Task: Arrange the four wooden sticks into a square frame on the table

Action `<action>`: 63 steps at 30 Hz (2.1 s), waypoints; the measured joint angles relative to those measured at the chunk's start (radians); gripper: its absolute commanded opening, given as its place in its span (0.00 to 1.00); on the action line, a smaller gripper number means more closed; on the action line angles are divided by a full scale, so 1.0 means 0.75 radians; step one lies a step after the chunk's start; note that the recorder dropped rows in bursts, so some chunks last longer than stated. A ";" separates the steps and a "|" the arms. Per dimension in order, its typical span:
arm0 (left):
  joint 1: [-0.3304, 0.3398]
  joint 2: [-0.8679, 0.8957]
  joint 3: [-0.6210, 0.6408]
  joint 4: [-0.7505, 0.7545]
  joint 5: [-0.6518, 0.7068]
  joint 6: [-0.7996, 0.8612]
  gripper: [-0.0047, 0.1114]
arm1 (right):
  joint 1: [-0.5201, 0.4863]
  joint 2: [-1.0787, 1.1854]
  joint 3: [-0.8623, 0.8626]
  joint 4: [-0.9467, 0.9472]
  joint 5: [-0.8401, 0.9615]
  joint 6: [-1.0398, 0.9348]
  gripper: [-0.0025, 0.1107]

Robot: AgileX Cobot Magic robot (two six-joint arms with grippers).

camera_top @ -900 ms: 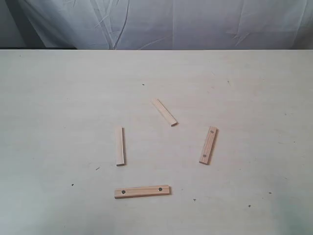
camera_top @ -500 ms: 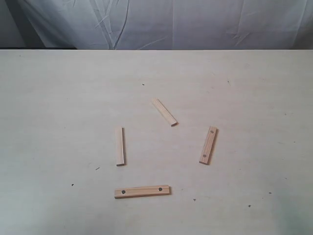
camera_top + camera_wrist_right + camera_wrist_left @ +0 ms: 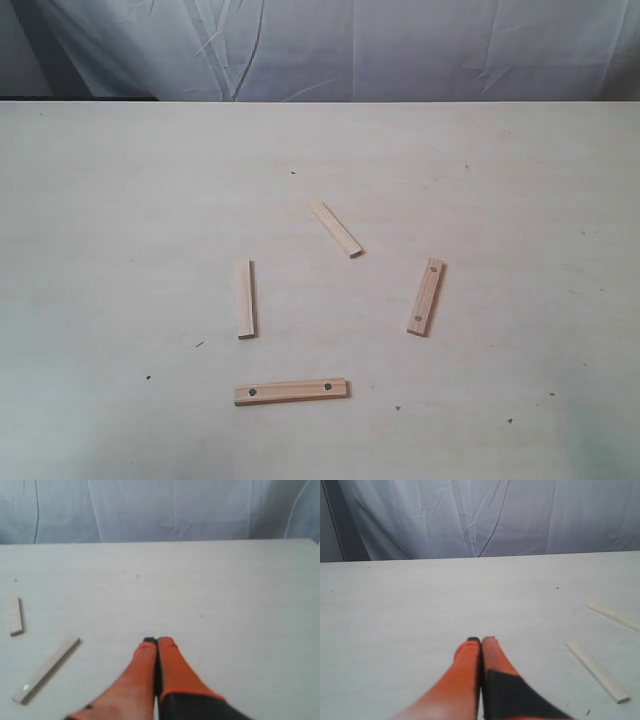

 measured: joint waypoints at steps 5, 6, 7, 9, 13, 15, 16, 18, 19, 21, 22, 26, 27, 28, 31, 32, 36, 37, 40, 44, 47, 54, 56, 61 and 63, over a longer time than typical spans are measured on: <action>0.000 0.000 0.000 0.000 0.000 0.000 0.04 | 0.000 0.000 0.000 0.029 -0.321 0.000 0.02; 0.000 0.000 0.000 0.000 0.000 0.000 0.04 | 0.000 0.000 0.000 0.029 -0.385 0.000 0.02; 0.000 0.000 0.000 0.000 0.000 0.000 0.04 | 0.000 0.000 0.000 0.032 -0.442 0.000 0.02; 0.000 0.000 0.000 0.000 0.000 0.000 0.04 | 0.000 0.000 0.000 0.032 -0.519 0.000 0.02; 0.000 0.000 0.000 0.000 0.000 0.000 0.04 | 0.000 0.000 0.000 0.032 -0.629 0.003 0.02; 0.000 0.000 0.000 0.000 0.000 0.000 0.04 | 0.000 0.000 0.000 0.032 -0.682 0.003 0.01; 0.000 0.000 0.000 0.000 0.000 0.000 0.04 | 0.000 0.000 0.000 0.032 -0.711 0.003 0.01; 0.000 -0.002 0.000 0.000 0.000 0.000 0.04 | 0.000 0.000 0.000 0.055 -0.765 0.003 0.01; 0.000 -0.002 0.000 0.000 0.000 0.000 0.04 | 0.000 0.000 0.000 0.073 -0.768 0.003 0.01; 0.000 -0.002 0.000 0.000 0.000 0.000 0.04 | 0.000 0.023 -0.051 0.127 -0.652 0.003 0.01; 0.000 -0.002 0.000 0.000 0.000 0.000 0.04 | 0.000 0.052 -0.089 0.135 -0.580 0.003 0.01; 0.000 -0.002 0.000 0.000 0.000 0.000 0.04 | 0.000 0.366 -0.358 0.153 -0.229 0.000 0.01; 0.000 -0.002 0.000 0.000 0.000 0.000 0.04 | 0.000 0.457 -0.445 0.159 -0.163 0.000 0.01; 0.000 -0.002 0.000 0.000 0.000 0.000 0.04 | 0.000 0.583 -0.535 0.173 -0.079 0.000 0.01; 0.000 -0.002 0.000 0.000 0.000 0.000 0.04 | 0.000 0.971 -0.779 0.226 0.137 -0.013 0.01; 0.000 -0.002 0.000 0.000 0.000 0.000 0.04 | 0.000 1.112 -0.859 0.247 0.193 -0.034 0.01; 0.000 -0.002 0.000 0.000 0.000 0.000 0.04 | 0.006 1.662 -1.142 0.393 0.305 -0.207 0.01; 0.000 -0.002 0.000 0.000 0.000 0.000 0.04 | 0.024 1.761 -1.223 0.435 0.331 -0.260 0.01; 0.000 -0.002 0.000 0.000 0.000 0.000 0.04 | 0.140 2.103 -1.487 0.491 0.424 -0.358 0.01; 0.000 -0.002 0.000 0.000 0.000 0.000 0.04 | 0.336 2.461 -1.808 0.450 0.485 -0.389 0.05; 0.000 -0.002 0.000 0.000 0.000 0.000 0.04 | 0.469 2.704 -2.058 0.369 0.568 -0.397 0.22; 0.000 -0.002 0.000 0.000 0.000 0.000 0.04 | 0.633 3.044 -2.435 0.206 0.732 -0.395 0.42; 0.000 -0.002 0.000 0.000 0.000 0.000 0.04 | 0.639 3.094 -2.480 0.190 0.744 -0.395 0.42; 0.000 -0.002 0.000 0.000 0.000 0.000 0.04 | 0.639 3.159 -2.508 0.138 0.794 -0.392 0.42; 0.000 -0.002 0.000 0.000 0.000 0.000 0.04 | 0.639 3.178 -2.508 0.123 0.827 -0.392 0.41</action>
